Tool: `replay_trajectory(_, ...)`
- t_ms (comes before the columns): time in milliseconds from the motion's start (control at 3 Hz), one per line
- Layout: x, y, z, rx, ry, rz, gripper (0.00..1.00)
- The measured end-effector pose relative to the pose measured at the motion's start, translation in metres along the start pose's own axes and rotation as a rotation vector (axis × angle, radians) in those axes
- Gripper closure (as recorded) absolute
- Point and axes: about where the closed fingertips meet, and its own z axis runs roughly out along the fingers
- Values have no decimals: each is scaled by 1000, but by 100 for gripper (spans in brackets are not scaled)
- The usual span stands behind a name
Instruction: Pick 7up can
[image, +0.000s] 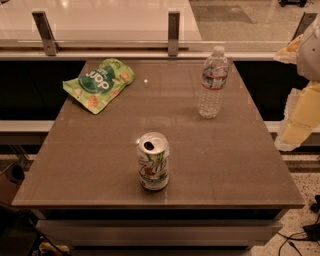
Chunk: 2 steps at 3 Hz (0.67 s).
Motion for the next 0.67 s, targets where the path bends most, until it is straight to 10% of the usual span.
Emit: replay_trajectory(667,-7,8,3,19,-64,4,0)
